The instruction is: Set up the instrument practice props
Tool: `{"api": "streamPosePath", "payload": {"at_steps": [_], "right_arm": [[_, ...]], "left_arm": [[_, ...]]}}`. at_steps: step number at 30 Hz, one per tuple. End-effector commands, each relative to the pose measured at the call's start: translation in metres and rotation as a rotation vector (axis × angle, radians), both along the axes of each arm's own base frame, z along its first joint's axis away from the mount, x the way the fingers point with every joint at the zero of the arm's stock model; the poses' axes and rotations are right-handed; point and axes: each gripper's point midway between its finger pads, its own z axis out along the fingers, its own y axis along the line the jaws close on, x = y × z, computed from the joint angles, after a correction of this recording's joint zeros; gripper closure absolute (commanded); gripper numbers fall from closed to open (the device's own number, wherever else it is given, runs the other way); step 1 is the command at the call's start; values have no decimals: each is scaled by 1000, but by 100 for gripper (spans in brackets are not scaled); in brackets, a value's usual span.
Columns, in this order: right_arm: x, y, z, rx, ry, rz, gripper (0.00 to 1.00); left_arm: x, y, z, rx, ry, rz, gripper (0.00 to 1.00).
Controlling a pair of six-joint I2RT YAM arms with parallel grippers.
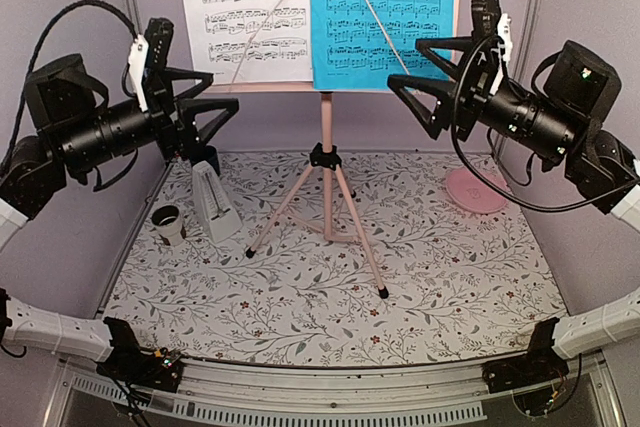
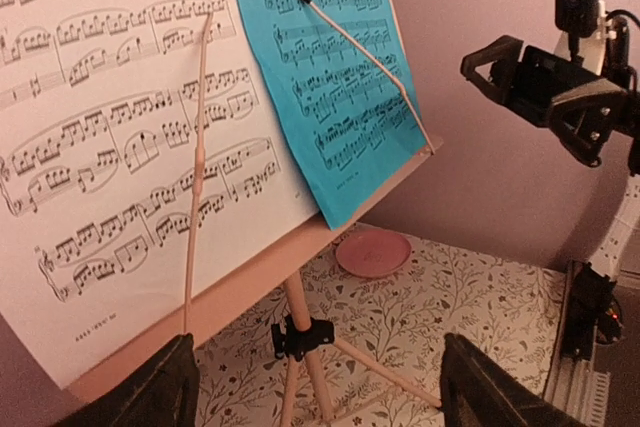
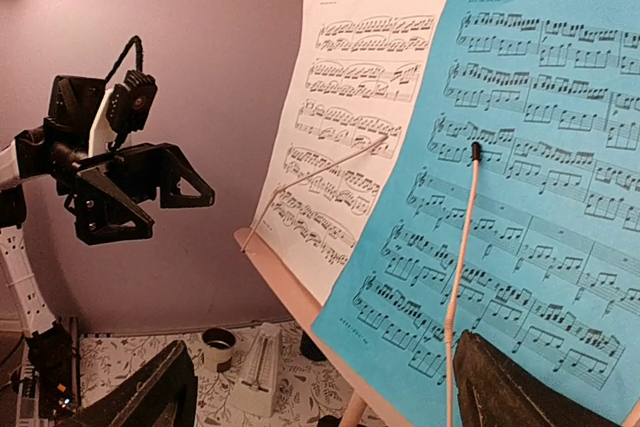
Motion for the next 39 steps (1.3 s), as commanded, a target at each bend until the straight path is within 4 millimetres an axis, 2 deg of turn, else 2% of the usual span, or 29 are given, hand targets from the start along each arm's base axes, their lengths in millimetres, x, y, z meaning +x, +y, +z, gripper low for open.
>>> {"api": "streamPosePath", "payload": {"at_steps": [1,2,6,9,14,16,18,23,25,26,29,32,35,39], "right_arm": [[-21,14,-66,-109,164,163,9],[-25,15,-78,-106,202,189,9],[-34,17,-138,-143,357,238,13],[-33,16,-181,-136,487,225,15],[-1,13,-260,-197,636,28,16],[10,16,-282,-229,663,-27,16],[20,17,-293,-238,678,-73,15],[50,18,-299,-192,680,-161,17],[59,22,-310,-190,703,-167,18],[62,23,-316,-192,719,-166,18],[69,28,-334,-200,748,-169,18],[71,32,-343,-190,751,-159,18],[74,37,-350,-184,753,-151,19],[79,43,-361,-200,756,-149,23]], "left_arm": [[-9,7,-59,-9,124,-10,16],[-14,12,-71,-24,148,-13,16],[-20,15,-140,-4,254,-18,18],[-14,14,-179,24,297,6,19],[8,0,-232,133,311,57,21],[21,-5,-249,173,311,81,24],[35,-10,-260,194,316,96,26],[67,-15,-257,129,289,103,29],[82,-15,-258,119,277,113,29],[91,-16,-265,129,287,118,29],[111,-20,-262,137,273,121,27],[122,-31,-245,86,225,104,25],[122,-44,-216,-49,143,34,26],[133,-57,-202,-117,113,15,30]]}}
